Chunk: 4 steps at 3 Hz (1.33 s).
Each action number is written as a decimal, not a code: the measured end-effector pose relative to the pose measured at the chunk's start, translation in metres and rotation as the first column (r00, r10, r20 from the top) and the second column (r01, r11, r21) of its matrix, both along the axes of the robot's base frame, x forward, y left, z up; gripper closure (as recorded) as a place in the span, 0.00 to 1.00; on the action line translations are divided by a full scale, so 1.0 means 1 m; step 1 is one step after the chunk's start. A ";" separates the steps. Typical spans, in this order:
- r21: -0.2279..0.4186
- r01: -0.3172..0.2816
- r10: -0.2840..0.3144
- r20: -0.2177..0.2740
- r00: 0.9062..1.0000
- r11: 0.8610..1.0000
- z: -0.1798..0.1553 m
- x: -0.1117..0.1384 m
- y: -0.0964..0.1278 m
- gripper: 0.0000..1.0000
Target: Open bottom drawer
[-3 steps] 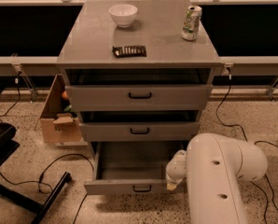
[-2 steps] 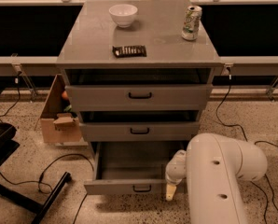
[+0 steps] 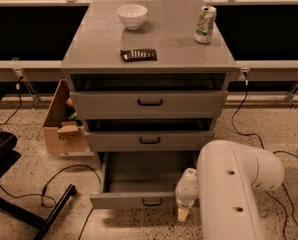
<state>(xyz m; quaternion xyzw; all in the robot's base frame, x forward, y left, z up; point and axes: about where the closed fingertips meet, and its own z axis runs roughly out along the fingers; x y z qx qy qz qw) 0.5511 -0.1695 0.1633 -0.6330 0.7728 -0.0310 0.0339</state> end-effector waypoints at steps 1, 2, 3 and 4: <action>-0.031 0.019 -0.021 -0.062 0.998 0.999 0.002 -0.038 0.001 0.46; -0.031 0.019 -0.021 -0.062 0.998 0.999 0.007 -0.038 0.001 0.69; -0.034 0.022 -0.024 -0.061 0.998 0.999 0.018 -0.039 0.000 0.99; -0.037 0.021 -0.023 -0.060 0.998 0.999 0.023 -0.040 0.001 1.00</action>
Offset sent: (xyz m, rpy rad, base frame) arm -0.2366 0.0049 0.0267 -0.2043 0.3608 -0.0754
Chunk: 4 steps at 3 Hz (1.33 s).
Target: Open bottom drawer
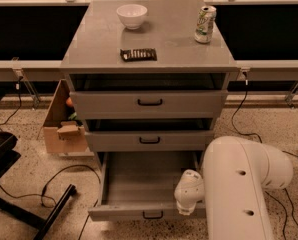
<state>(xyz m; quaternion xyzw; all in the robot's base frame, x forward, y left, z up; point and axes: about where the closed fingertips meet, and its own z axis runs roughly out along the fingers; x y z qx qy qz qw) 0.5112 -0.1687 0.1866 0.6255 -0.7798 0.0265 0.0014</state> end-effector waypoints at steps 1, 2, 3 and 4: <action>-0.006 0.009 -0.009 0.000 1.000 1.000 0.004 -0.002 -0.003 1.00; -0.007 0.009 -0.009 0.000 1.000 1.000 0.003 0.000 -0.004 1.00; -0.016 0.020 -0.020 0.000 1.000 1.000 0.008 -0.003 -0.007 1.00; -0.016 0.020 -0.020 0.000 1.000 1.000 0.006 -0.001 -0.008 1.00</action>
Offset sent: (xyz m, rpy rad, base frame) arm -0.3483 -0.0642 0.1466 -0.4716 0.1465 -0.6097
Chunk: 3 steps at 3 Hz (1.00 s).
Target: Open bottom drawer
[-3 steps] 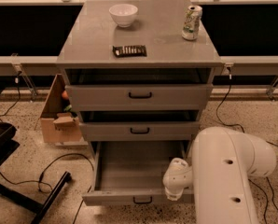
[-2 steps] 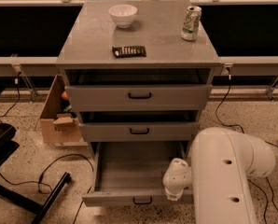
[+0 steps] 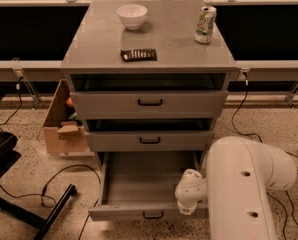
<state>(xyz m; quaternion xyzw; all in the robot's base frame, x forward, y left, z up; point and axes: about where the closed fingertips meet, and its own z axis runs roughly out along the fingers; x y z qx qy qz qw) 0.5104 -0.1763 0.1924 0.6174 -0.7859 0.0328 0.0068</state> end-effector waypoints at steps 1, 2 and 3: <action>-0.006 0.005 -0.005 -0.002 1.000 1.000 0.001 -0.002 -0.001 1.00; -0.006 0.005 -0.005 -0.003 1.000 1.000 0.001 -0.002 -0.001 0.82; -0.006 0.005 -0.005 -0.003 1.000 1.000 0.001 -0.002 -0.001 0.51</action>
Offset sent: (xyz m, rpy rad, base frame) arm -0.0021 -0.0010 0.0007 -0.0059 0.0024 -0.0051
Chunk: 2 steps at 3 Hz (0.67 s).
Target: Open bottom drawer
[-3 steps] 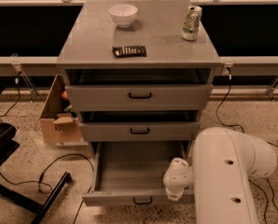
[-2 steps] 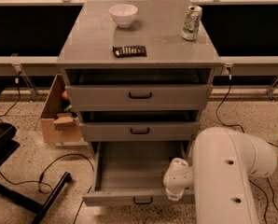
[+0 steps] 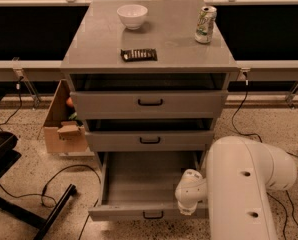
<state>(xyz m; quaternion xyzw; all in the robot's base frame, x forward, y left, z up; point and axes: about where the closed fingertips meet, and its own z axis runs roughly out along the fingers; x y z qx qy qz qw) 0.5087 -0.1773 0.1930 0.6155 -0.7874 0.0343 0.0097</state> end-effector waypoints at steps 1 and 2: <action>0.000 0.000 0.000 0.000 1.000 1.000 0.000 0.000 0.000 0.28; 0.000 0.000 0.000 0.000 1.000 1.000 0.000 0.000 0.000 0.00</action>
Offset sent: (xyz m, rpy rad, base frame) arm 0.0000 0.0000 0.0000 0.0000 0.0000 0.0000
